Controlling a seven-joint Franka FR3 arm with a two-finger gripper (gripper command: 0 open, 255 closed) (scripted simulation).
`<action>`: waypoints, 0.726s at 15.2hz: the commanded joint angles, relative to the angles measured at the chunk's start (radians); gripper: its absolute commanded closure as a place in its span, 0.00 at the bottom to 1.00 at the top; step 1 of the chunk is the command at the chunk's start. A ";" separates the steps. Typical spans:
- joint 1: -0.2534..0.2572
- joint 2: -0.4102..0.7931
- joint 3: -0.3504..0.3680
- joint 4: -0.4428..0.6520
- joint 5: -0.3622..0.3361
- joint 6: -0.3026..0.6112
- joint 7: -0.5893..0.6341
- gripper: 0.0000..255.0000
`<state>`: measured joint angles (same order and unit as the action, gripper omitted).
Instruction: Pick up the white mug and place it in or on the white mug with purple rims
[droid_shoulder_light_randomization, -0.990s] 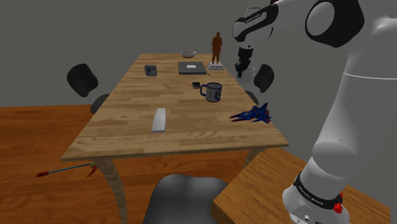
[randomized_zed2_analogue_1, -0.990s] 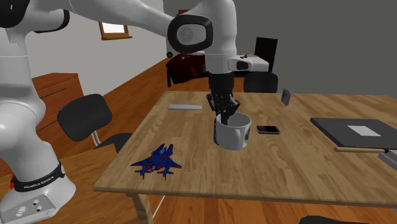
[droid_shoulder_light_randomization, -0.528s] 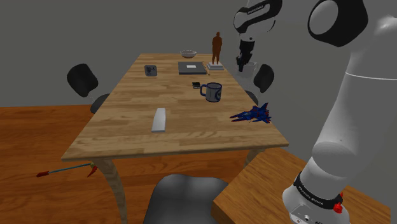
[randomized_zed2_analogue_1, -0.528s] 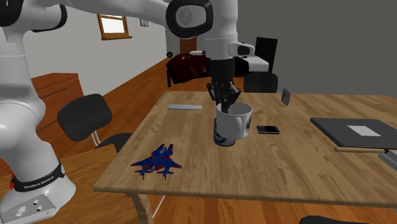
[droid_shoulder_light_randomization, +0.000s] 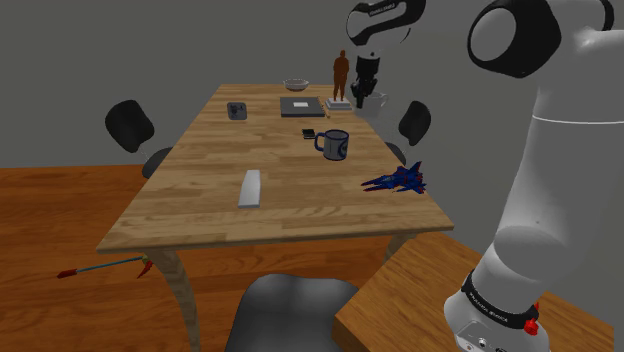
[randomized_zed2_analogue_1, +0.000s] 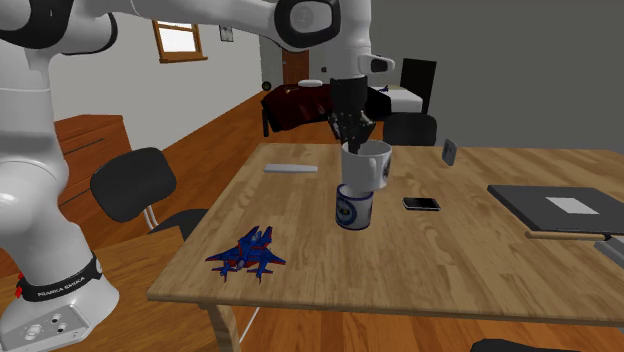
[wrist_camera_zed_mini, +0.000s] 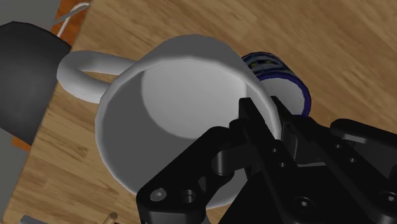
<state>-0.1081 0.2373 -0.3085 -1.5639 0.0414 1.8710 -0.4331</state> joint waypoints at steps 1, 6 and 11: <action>0.024 0.030 0.016 0.040 0.001 -0.012 0.044 1.00; 0.071 0.126 0.049 0.193 0.009 -0.073 0.131 1.00; 0.088 0.161 0.059 0.210 0.012 -0.055 0.160 1.00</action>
<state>-0.0226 0.3974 -0.2502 -1.3429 0.0535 1.8032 -0.2771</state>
